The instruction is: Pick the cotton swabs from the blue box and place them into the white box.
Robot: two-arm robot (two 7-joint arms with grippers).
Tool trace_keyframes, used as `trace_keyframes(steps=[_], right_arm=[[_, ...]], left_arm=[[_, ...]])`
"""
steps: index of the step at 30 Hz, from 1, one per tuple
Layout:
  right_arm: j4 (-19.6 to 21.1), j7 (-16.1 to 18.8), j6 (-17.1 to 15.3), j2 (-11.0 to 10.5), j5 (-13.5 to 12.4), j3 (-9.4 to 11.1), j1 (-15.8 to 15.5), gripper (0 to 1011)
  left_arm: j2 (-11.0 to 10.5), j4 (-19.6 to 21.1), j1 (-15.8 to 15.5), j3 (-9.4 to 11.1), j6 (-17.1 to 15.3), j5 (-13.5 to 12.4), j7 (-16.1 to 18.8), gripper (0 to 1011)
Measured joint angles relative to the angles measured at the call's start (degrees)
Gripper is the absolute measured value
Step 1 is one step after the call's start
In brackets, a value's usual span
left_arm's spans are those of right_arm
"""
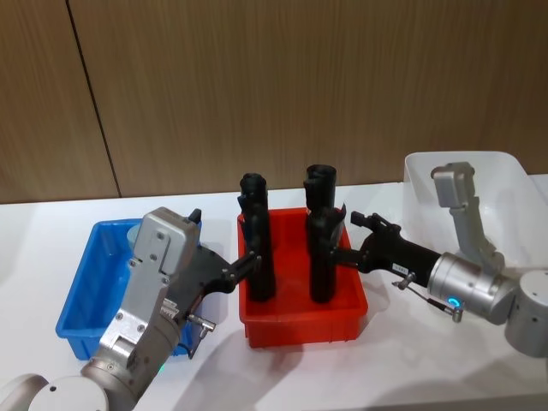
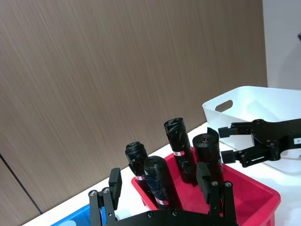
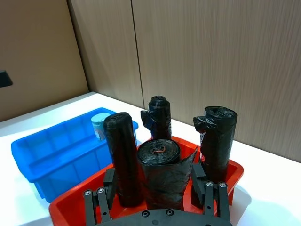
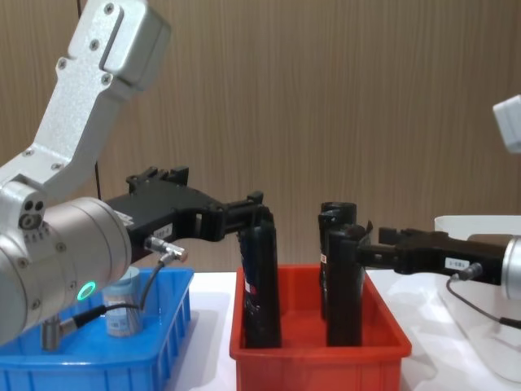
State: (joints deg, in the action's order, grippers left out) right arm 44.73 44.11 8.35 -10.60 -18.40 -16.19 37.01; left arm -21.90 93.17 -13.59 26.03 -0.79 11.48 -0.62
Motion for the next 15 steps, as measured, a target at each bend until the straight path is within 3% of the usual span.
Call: trace_keyframes(steps=[15], right_arm=[[-10.1, 0.5, 3.5, 2.2, 1.2, -0.9, 5.5, 1001]], left_arm=[[0.0, 0.0, 0.0, 0.0, 0.0, 0.0, 0.0, 1004]])
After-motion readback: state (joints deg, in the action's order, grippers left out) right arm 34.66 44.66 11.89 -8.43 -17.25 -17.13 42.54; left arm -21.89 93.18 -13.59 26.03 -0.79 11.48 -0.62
